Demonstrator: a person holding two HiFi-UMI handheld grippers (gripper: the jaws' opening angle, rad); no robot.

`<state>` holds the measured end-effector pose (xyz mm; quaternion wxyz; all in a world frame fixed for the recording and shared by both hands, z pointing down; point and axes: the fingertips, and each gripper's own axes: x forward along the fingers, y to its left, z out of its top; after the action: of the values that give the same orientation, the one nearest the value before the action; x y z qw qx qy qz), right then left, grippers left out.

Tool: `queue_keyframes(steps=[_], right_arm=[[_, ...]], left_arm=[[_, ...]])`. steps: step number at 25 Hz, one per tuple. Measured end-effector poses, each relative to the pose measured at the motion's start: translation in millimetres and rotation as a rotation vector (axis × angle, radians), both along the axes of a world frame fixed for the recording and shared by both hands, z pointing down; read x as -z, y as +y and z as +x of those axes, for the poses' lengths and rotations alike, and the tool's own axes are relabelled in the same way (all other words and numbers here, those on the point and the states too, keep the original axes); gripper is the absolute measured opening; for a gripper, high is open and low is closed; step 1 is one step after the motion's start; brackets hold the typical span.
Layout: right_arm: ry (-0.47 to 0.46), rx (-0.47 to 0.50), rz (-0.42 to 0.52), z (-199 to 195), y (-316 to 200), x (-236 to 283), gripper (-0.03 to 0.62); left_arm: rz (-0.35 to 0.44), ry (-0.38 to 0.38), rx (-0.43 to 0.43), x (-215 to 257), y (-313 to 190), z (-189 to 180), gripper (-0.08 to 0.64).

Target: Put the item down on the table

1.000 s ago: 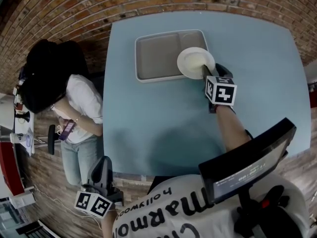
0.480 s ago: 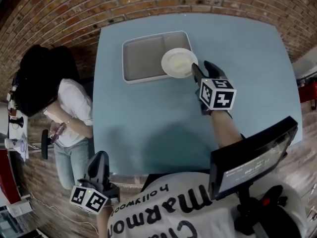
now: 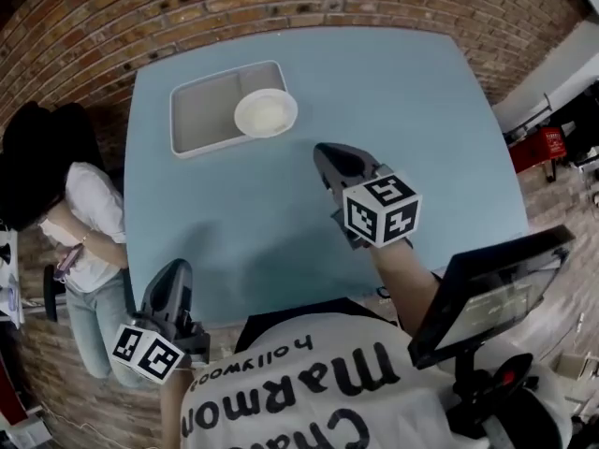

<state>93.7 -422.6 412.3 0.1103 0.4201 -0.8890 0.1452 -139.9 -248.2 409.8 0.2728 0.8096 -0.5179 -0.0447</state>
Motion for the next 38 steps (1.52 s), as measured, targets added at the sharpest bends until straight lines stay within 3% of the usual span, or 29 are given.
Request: queue_keyframes(steps=[3,7,10,16,20,29,38], right_arm=[[-0.041,0.026,0.053,4.3,43.0,26.9,0.014],[0.014,-0.012,0.071,7.3,93.2,46.2,0.014],[0.047,-0.062,0.039,7.9,131.6,44.9,0.014],[-0.025,-0.153,0.000,2.7,189.8,40.2,0.015],[-0.019,-0.173,-0.002,-2.7,221.9,39.2,0.015],[0.022,-0.095,-0.014,-26.7,241.0,41.9,0.015],[0.014,-0.073,0.015,-16.3,224.7,54.0,0.014]], left_arm=[[0.060,-0.002,-0.035,17.0,1.8,10.2,0.020],[0.143,-0.018,-0.087,42.7,12.8,9.2,0.020],[0.156,-0.026,-0.133,51.3,36.2,-1.0,0.020],[0.150,-0.043,-0.177,47.9,76.1,-31.7,0.020],[0.177,-0.062,-0.212,49.8,100.5,-35.0,0.020],[0.215,-0.032,-0.202,62.1,111.7,-43.7,0.020],[0.160,-0.005,-0.137,50.4,112.6,-47.2,0.020]])
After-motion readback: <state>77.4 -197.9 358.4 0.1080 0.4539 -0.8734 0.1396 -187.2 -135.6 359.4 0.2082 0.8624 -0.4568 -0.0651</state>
